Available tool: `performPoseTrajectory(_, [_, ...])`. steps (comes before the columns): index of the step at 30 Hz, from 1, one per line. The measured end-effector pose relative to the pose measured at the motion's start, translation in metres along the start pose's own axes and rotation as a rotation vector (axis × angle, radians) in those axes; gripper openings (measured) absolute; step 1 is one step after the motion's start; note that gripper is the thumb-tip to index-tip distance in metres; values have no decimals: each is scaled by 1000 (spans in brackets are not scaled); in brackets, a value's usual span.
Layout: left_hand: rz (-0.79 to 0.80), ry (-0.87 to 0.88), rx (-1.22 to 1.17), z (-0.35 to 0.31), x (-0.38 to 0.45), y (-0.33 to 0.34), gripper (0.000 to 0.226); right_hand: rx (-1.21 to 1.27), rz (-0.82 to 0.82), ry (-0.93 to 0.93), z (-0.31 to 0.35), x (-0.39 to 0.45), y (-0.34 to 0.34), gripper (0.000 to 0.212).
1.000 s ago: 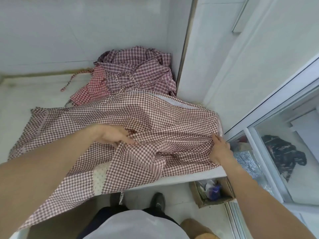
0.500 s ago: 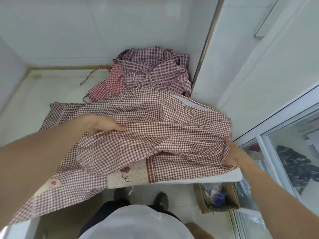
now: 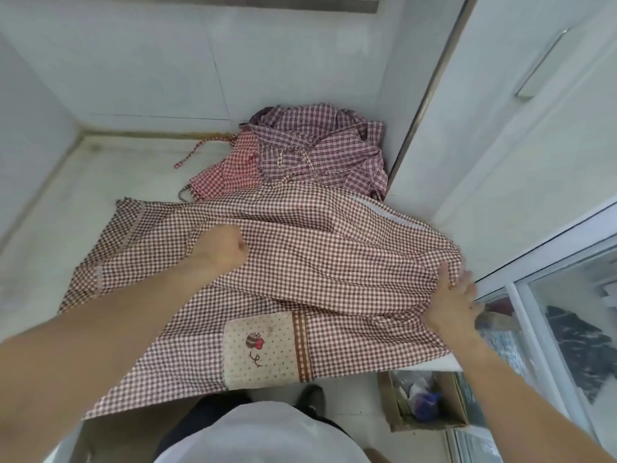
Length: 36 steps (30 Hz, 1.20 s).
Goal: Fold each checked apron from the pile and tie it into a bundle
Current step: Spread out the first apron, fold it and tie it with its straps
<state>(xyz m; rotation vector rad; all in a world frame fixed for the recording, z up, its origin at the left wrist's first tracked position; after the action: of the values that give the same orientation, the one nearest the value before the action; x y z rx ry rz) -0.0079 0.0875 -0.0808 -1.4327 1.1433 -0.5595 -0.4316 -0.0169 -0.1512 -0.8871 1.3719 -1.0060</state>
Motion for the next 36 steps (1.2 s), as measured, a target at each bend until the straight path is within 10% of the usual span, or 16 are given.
performPoseTrajectory(4, [387, -72, -21, -7, -28, 57, 74, 327, -361, -404, 49, -45, 14, 63])
performPoseTrajectory(8, [571, -225, 78, 21, -54, 106, 143, 219, -94, -442, 61, -50, 47, 81])
performPoseTrajectory(16, [626, -157, 108, 61, -74, 116, 141, -262, 451, -326, 78, -53, 44, 148])
performPoseTrajectory(19, [650, -143, 211, 69, -76, 107, 141, -396, 509, -254, 92, -56, 32, 143])
performPoseTrajectory(25, [384, -109, 218, 44, -44, 57, 57, 248, -208, -425, 137, -46, -2, 65])
performPoseTrajectory(28, [-10, 51, 7, 18, -28, 46, 32, 189, -108, -457, 151, -30, 6, 79])
performPoseTrajectory(36, [477, 46, 52, 24, -13, 105, 116, 373, -256, -396, 161, 9, -29, 56])
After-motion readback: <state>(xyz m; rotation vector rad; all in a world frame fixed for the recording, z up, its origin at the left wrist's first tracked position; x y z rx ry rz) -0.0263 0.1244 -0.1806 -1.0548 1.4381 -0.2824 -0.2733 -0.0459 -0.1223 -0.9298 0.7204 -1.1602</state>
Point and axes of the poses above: each hand's wrist, its own x-axis towards the middle knuckle, its own y-axis out of the palm, z = x × y, the point moved 3 cm from there along x, towards the middle knuckle, and after that the axes turned 3 degrees about y, right-handed, at the moved point
